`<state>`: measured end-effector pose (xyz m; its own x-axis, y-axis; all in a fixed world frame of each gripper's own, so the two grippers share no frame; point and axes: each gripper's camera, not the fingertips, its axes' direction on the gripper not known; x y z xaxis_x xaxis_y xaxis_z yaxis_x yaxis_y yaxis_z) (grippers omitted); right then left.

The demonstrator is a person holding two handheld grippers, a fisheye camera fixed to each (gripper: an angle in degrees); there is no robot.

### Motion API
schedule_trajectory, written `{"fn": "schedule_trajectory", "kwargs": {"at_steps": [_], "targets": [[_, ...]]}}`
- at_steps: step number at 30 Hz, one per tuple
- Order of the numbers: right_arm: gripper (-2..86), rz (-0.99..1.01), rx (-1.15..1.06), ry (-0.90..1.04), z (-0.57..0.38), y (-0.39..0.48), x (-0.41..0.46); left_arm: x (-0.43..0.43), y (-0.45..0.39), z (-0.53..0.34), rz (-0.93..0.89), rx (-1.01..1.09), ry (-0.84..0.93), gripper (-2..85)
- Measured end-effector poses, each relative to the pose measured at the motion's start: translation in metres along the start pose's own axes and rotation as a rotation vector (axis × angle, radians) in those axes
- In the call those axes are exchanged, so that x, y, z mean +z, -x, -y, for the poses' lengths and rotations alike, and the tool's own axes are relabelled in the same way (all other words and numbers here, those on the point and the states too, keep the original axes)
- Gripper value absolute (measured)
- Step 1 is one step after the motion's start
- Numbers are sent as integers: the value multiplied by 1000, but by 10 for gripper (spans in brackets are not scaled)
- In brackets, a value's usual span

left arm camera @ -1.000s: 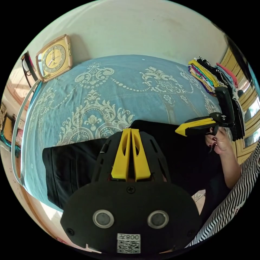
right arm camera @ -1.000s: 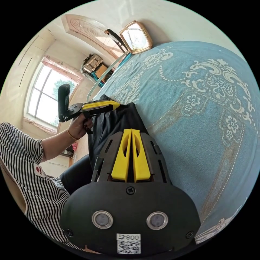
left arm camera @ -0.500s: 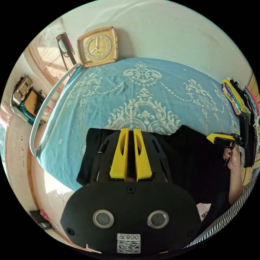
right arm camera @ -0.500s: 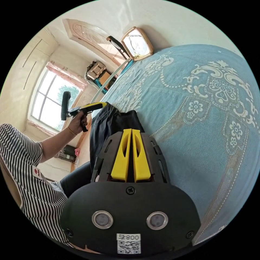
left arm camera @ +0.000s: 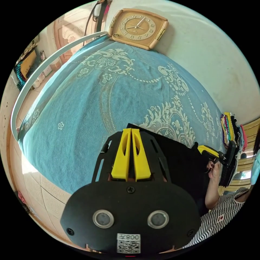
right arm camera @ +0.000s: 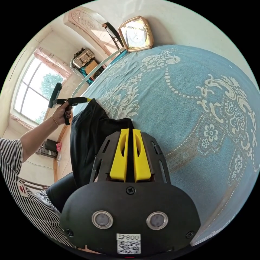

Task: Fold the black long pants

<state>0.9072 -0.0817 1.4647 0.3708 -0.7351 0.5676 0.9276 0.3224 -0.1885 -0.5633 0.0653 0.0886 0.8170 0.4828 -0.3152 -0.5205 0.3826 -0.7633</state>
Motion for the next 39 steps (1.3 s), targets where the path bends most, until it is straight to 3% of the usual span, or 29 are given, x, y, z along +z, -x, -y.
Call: {"fn": "schedule_trajectory", "kwargs": {"at_steps": [6, 12, 19, 21, 23, 28, 32, 35, 39], "targets": [[6, 2, 25, -11, -3, 6, -13, -18, 6, -11, 33, -19, -113, 4], [2, -36, 61, -55, -11, 15, -34, -2, 9, -15, 34, -91, -101, 2], [2, 63, 94, -81, -21, 17, -60, -6, -16, -14, 139, -90, -122, 2], [1, 75, 114, -137, -27, 19, -73, -18, -29, -20, 63, -90, -194, 2], [1, 164, 130, -203, -34, 20, -90, -19, -54, -26, -94, -2, -234, 2], [1, 259, 116, -246, -47, 27, -123, 27, -174, -30, -333, 354, -42, 1], [0, 120, 117, -181, -61, 34, -161, 70, -274, -35, -229, 634, 121, 1], [0, 85, 133, -96, -84, 39, -184, 85, -314, -46, -79, 746, 128, 1], [0, 2, 155, 27, -116, 59, -200, 90, -339, -51, -102, 698, 110, 1]]}}
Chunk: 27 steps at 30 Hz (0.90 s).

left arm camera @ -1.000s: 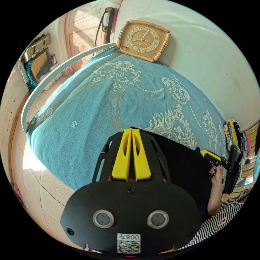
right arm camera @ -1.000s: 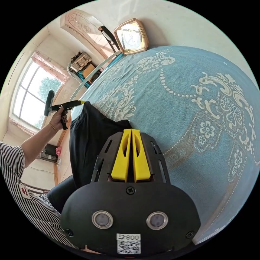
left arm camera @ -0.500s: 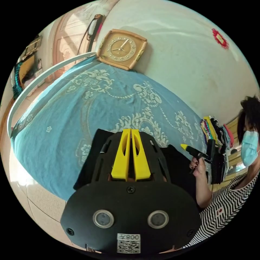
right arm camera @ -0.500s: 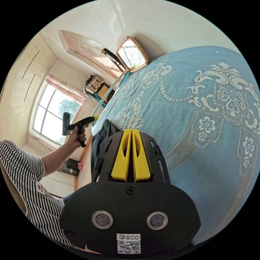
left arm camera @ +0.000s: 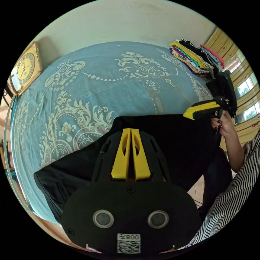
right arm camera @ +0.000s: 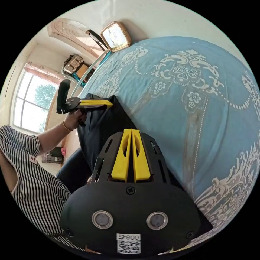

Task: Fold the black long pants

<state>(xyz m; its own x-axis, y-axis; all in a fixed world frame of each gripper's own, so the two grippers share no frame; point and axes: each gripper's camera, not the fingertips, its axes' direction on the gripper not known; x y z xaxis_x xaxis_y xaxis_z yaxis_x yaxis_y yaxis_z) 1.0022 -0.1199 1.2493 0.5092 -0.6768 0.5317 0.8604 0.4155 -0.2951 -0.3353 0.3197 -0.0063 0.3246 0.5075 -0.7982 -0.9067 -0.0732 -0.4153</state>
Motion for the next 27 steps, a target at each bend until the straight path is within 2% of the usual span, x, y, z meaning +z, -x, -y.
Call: {"fn": "schedule_trajectory", "kwargs": {"at_steps": [5, 11, 14, 18, 22, 27], "targets": [[1, -148, 24, 53, -39, 31, -12, 9, -25, 16, -29, -36, -21, 1], [1, -278, -31, 78, -54, 70, -29, 22, -90, 39, 171, 58, -33, 1], [1, -338, -55, 35, -69, 87, -39, 28, -114, 50, 200, 24, -44, 1], [1, -228, 39, 68, -84, 91, -69, 21, -144, 71, 143, -24, -41, 1], [1, -368, 83, -6, -131, 117, -130, 5, -197, 75, 48, 32, -122, 1], [2, -467, 183, 62, -203, 126, -160, 49, -280, 89, -17, 175, 47, 2]]}}
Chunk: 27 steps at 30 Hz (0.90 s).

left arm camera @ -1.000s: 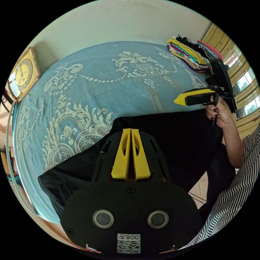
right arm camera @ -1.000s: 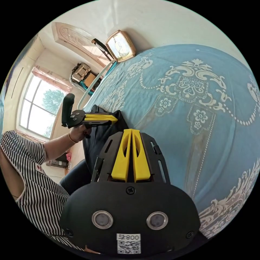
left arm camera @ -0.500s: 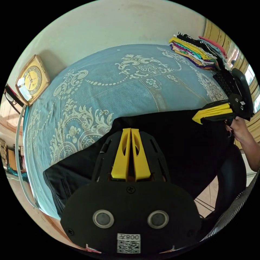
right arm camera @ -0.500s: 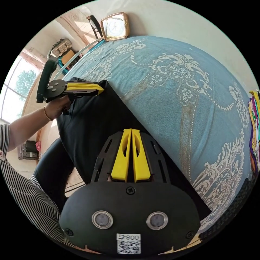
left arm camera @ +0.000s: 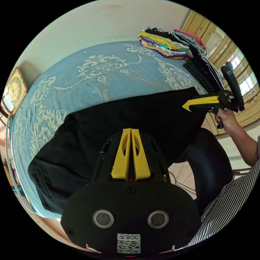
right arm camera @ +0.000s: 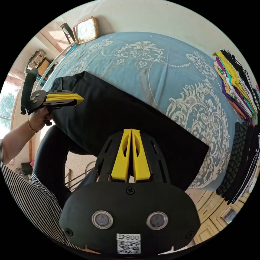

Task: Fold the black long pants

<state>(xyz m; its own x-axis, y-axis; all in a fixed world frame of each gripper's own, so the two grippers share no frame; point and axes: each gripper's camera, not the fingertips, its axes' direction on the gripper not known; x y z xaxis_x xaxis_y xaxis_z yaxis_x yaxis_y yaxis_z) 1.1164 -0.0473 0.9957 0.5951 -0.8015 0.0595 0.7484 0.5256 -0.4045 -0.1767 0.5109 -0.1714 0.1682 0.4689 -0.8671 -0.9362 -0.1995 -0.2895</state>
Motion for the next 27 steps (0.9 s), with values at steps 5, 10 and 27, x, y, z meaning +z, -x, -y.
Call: {"fn": "schedule_trajectory", "kwargs": {"at_steps": [5, 10, 27], "targets": [[5, 35, 80, -18, -50, -15, -16, 18, -25, 29, -55, -57, 51, 7], [19, 91, 156, -98, -101, -34, -59, 10, -64, 70, -210, 13, -14, 32], [62, 251, 500, -251, -280, -139, -155, 91, -288, 257, 93, 550, 159, 27]]}}
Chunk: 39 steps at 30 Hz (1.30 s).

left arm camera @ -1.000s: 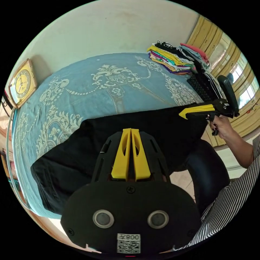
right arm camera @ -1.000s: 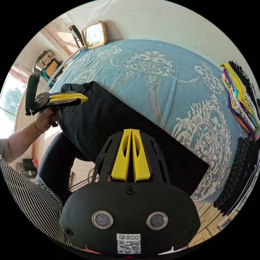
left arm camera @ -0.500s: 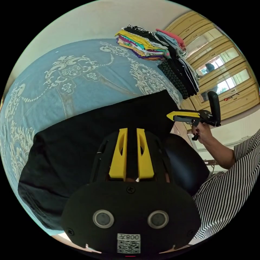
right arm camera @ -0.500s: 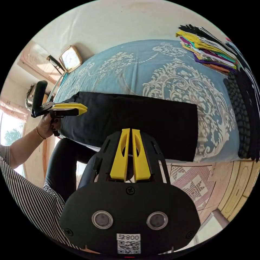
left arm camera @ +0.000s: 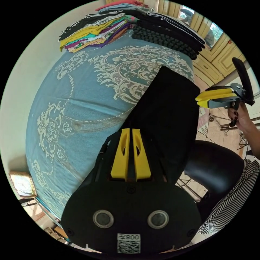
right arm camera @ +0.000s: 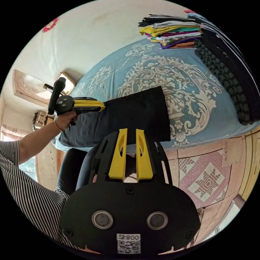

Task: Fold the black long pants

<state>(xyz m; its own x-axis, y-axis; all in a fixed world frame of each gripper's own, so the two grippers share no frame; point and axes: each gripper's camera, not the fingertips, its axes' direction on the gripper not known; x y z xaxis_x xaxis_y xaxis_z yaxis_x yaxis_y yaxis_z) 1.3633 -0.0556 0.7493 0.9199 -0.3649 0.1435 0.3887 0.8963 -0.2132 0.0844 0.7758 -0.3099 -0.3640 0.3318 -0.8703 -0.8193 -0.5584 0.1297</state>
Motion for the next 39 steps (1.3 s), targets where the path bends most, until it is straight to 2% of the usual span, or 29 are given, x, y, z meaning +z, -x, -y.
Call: {"fn": "schedule_trajectory", "kwargs": {"at_steps": [5, 9, 13, 15, 19, 23, 28, 33, 39], "targets": [[34, -43, -106, 44, 2, 11, -4, -7, -10, 32, 55, -26, -31, 23], [12, -78, -126, 57, -4, 3, -10, 1, -6, 59, -10, -101, -12, 36], [7, -40, -94, 37, -16, -10, -38, -6, -8, 74, -18, -138, -76, 45], [8, -63, -87, 59, -22, -16, -41, 7, -8, 89, -62, -132, -2, 47], [25, 0, 7, 14, -38, -40, -69, -9, -8, 107, -141, -167, -132, 55], [61, -79, 128, -92, -60, -66, -109, -14, -22, 148, -230, -89, -187, 77], [84, -22, 232, -66, -66, -91, -116, -1, -44, 214, -268, 23, -149, 90], [85, -26, 245, -66, -70, -91, -120, 9, -71, 275, -248, 137, -96, 90], [69, -138, 211, -60, -70, -78, -129, 21, -92, 306, -194, 179, -52, 85]]}}
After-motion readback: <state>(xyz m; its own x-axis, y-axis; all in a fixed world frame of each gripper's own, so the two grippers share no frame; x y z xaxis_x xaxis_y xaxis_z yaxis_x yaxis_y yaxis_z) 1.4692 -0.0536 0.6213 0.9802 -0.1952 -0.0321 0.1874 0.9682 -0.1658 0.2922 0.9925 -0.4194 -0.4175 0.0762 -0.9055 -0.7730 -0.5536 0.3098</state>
